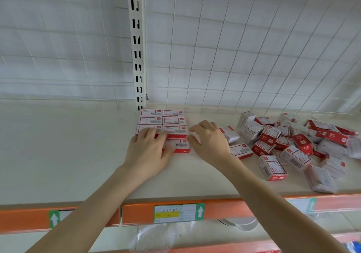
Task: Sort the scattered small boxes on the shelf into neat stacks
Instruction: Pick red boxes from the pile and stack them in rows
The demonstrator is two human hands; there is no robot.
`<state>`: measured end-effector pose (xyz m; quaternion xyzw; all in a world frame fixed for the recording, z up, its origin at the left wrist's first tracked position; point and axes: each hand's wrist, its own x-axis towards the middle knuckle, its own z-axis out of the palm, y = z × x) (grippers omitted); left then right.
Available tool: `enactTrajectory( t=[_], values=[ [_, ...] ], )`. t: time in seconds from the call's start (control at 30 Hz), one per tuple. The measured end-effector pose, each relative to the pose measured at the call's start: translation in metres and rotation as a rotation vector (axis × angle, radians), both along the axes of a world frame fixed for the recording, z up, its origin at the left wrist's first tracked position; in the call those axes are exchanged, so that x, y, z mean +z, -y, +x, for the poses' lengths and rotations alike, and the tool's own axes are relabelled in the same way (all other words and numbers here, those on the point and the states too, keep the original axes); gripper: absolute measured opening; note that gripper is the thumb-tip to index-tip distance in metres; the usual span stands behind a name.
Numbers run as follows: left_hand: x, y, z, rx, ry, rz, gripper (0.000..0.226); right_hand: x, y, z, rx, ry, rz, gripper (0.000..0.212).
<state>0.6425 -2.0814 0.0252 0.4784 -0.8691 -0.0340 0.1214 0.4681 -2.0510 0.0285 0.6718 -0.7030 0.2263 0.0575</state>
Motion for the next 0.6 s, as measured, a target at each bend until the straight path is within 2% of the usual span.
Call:
enactTrajectory(
  t=[0.13, 0.23, 0.33, 0.6],
  values=[
    [0.004, -0.002, -0.020, -0.078, -0.026, -0.113, 0.053, 0.000, -0.022, -0.016, 0.028, -0.009, -0.065, 0.025],
    [0.008, -0.007, -0.039, -0.155, -0.021, -0.123, 0.046, 0.000, -0.041, -0.031, 0.008, -0.001, -0.100, 0.023],
    [0.010, -0.012, -0.057, -0.224, 0.005, -0.121, 0.029, -0.001, -0.062, -0.052, -0.063, 0.034, -0.116, 0.024],
    [0.013, -0.023, -0.096, -0.359, -0.001, -0.113, 0.034, -0.010, -0.102, -0.111, -0.230, 0.068, -0.160, 0.030]
  ],
)
